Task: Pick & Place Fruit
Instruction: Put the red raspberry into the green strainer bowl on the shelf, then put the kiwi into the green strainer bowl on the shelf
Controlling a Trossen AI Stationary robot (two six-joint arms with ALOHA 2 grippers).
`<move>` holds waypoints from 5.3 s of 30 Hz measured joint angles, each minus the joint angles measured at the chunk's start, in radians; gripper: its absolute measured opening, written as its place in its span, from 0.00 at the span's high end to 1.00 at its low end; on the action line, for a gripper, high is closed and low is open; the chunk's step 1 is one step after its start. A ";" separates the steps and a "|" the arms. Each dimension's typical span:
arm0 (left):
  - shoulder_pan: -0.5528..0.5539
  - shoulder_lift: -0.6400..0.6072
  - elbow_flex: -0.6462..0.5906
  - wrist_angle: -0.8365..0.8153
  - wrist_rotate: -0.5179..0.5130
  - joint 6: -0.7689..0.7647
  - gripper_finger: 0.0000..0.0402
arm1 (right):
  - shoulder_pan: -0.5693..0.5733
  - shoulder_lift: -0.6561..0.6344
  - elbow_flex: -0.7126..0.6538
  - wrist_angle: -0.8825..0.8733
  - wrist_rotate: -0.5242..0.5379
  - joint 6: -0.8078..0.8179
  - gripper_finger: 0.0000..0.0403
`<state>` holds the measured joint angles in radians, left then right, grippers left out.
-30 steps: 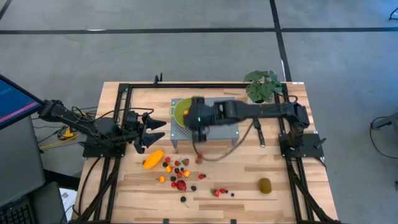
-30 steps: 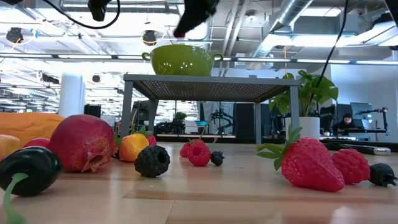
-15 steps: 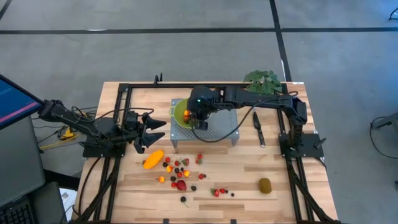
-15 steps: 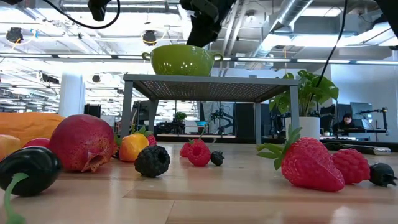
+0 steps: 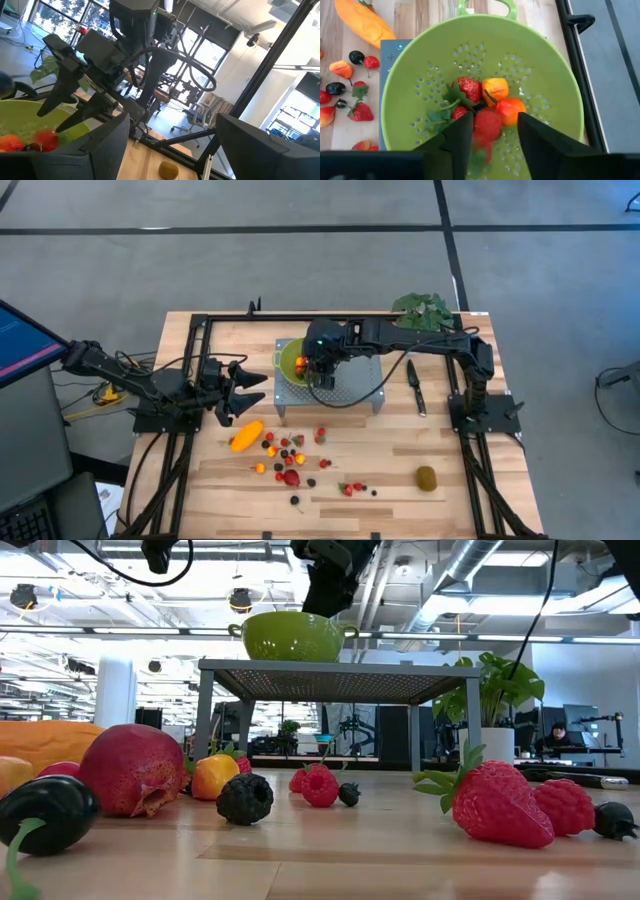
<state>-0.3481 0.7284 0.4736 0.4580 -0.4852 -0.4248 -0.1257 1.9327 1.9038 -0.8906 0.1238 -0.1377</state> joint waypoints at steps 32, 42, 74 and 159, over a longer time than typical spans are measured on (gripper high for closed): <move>0.000 0.000 0.000 0.009 0.000 0.000 0.28 | 0.379 -0.115 -0.023 -0.279 0.007 0.248 0.64; 0.000 0.000 0.000 0.015 0.000 0.000 0.28 | 0.558 -0.115 -0.108 -0.197 0.008 0.349 0.68; 0.000 0.000 0.000 0.015 0.000 0.000 0.28 | 0.425 -0.111 -0.635 0.569 0.008 0.187 0.68; 0.000 0.000 0.000 0.015 0.000 0.000 0.28 | 0.995 -0.373 -0.973 0.001 -0.098 2.186 0.29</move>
<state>-0.3482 0.7284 0.4736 0.4728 -0.4852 -0.4248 0.8692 1.5597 0.9305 -0.8899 0.0255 2.0482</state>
